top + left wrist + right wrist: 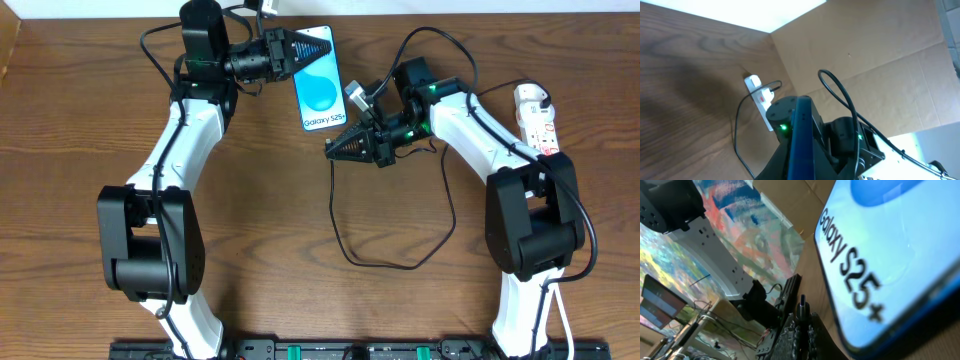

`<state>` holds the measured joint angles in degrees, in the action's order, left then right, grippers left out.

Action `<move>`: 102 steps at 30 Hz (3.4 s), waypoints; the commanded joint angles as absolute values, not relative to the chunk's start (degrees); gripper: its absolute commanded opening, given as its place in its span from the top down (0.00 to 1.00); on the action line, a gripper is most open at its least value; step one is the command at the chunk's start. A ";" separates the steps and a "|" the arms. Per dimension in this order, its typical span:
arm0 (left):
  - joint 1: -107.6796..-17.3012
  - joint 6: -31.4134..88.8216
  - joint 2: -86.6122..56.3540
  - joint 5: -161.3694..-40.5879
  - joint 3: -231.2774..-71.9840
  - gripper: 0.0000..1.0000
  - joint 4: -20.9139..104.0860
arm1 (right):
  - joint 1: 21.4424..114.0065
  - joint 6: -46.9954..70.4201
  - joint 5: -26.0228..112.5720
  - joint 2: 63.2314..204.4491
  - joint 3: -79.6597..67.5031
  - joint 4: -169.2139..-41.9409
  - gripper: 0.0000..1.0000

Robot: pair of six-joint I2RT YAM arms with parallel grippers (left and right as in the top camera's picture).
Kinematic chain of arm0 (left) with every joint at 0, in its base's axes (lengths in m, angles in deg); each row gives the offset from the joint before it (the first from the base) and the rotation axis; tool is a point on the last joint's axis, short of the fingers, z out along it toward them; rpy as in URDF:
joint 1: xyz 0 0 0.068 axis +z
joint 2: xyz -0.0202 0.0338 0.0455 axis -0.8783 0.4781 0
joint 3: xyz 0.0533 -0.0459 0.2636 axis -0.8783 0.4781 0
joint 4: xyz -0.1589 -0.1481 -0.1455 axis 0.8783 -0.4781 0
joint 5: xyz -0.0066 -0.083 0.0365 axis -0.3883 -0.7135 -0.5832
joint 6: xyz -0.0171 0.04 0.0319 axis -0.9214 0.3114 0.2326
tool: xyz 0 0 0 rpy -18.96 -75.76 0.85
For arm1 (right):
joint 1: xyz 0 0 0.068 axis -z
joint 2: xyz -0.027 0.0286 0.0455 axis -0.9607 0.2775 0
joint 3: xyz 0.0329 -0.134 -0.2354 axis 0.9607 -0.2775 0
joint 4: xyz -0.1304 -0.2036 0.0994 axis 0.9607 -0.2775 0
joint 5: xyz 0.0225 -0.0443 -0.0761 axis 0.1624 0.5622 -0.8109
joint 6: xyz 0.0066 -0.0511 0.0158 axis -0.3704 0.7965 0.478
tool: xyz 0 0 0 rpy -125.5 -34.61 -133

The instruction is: Plug charger to phone and switch on socket

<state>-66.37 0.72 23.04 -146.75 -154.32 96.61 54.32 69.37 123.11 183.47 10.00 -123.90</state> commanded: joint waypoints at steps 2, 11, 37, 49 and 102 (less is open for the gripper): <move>-66.20 1.96 21.45 -145.81 -154.36 0.93 95.96 | 53.97 65.35 124.70 184.03 11.24 -120.91 0.99; -66.20 2.36 21.45 -146.24 -153.62 0.93 95.50 | 54.01 54.79 124.68 184.03 11.24 -111.95 0.99; -66.30 2.81 21.45 -148.39 -153.60 0.93 95.41 | 54.01 45.94 124.66 184.03 11.24 -105.09 0.99; -67.33 3.86 21.45 -148.36 -153.60 0.93 95.41 | 54.01 45.72 124.66 184.03 11.24 -104.91 0.99; -56.43 -3.59 21.43 -150.77 -153.62 0.93 96.24 | 55.15 16.46 75.11 184.06 11.11 -115.60 0.99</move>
<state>-56.25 -2.67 23.04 -147.67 -153.82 95.74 54.95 31.14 96.46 183.66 10.11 -113.78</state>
